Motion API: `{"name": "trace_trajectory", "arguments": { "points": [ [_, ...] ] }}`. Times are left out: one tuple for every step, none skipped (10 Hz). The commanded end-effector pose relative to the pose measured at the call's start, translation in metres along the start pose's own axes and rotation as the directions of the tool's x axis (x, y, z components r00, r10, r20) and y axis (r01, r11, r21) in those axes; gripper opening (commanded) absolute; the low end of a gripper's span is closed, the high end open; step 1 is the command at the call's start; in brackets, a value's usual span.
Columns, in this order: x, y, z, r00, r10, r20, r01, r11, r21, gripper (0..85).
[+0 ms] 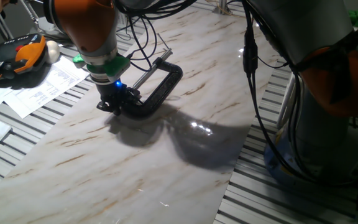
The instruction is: Turn the hands of a clock
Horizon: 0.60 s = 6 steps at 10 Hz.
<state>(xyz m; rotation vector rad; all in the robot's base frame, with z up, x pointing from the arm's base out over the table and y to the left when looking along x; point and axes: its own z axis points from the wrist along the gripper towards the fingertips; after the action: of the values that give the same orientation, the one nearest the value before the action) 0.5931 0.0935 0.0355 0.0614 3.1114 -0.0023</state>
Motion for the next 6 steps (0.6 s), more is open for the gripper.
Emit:
{"name": "trace_trajectory", "arguments": {
  "points": [
    [-0.0004,-0.0001,0.0005,1.000,-0.002,0.000,0.002,1.000,-0.001,0.0],
    [-0.0011,0.0001,0.0003,1.000,-0.002,0.000,0.002,1.000,0.001,0.0],
    [-0.0022,0.0001,-0.0002,1.000,-0.002,0.000,0.002,1.000,0.002,0.0],
    [-0.0034,-0.0003,-0.0001,1.000,-0.003,0.000,0.003,1.000,0.004,0.0],
    [-0.0045,-0.0007,0.0003,1.000,-0.003,0.000,0.003,1.000,0.004,0.0],
    [-0.0052,-0.0014,0.0009,1.000,-0.005,0.000,0.005,1.000,0.004,0.0]
  ]
}}
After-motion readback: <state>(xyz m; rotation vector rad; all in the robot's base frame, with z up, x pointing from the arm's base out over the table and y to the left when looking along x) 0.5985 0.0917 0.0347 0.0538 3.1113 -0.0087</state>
